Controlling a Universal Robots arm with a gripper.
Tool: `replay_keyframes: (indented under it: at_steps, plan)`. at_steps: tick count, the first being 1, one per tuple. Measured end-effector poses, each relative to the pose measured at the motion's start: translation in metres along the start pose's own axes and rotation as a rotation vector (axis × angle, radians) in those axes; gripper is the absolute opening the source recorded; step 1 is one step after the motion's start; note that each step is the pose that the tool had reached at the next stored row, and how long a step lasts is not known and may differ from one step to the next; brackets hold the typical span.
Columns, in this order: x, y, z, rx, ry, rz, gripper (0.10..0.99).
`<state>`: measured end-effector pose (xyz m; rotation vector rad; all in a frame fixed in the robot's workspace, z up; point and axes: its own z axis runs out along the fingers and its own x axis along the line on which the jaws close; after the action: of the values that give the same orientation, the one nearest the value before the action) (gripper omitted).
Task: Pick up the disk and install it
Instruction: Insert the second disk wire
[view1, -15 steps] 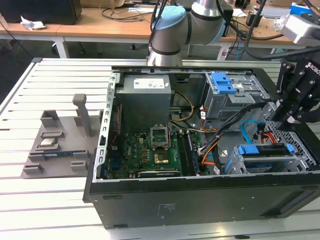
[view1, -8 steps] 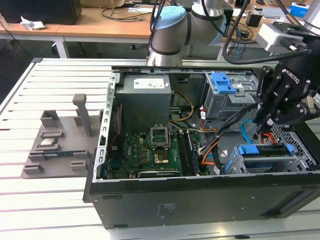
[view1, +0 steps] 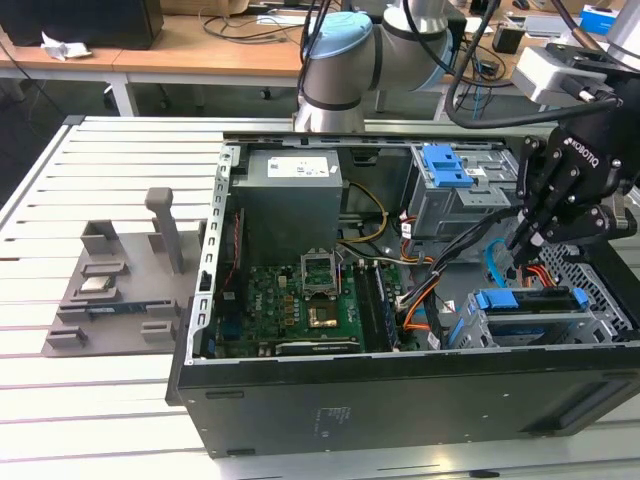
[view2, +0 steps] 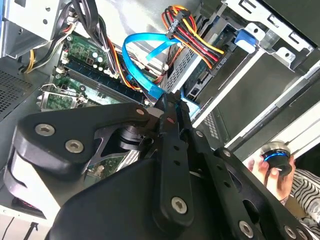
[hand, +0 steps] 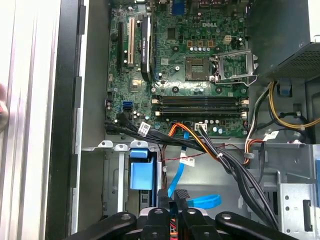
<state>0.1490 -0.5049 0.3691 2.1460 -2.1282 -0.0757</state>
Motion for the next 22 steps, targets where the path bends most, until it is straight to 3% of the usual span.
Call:
replay_keyframes:
  at_steps: [2,5,8,9,10,11,22]
  plan:
    - [0.0027,0.0,0.0002,0.0,0.0,0.0,0.161]
    - [0.0136,0.0,0.0014,0.0,0.0052,0.001,0.161]
    - [0.0213,-0.0017,0.0068,0.0,0.0055,0.001,0.161]
    - [0.0219,-0.005,0.0103,0.0,0.0062,0.001,0.161]
    - [0.0216,-0.014,0.0168,0.0,0.0096,0.001,0.161]
    - [0.0215,-0.0161,0.0183,0.0,0.0101,0.001,0.161]
    - [0.0175,-0.0229,0.0253,0.0,0.0108,-0.002,0.161]
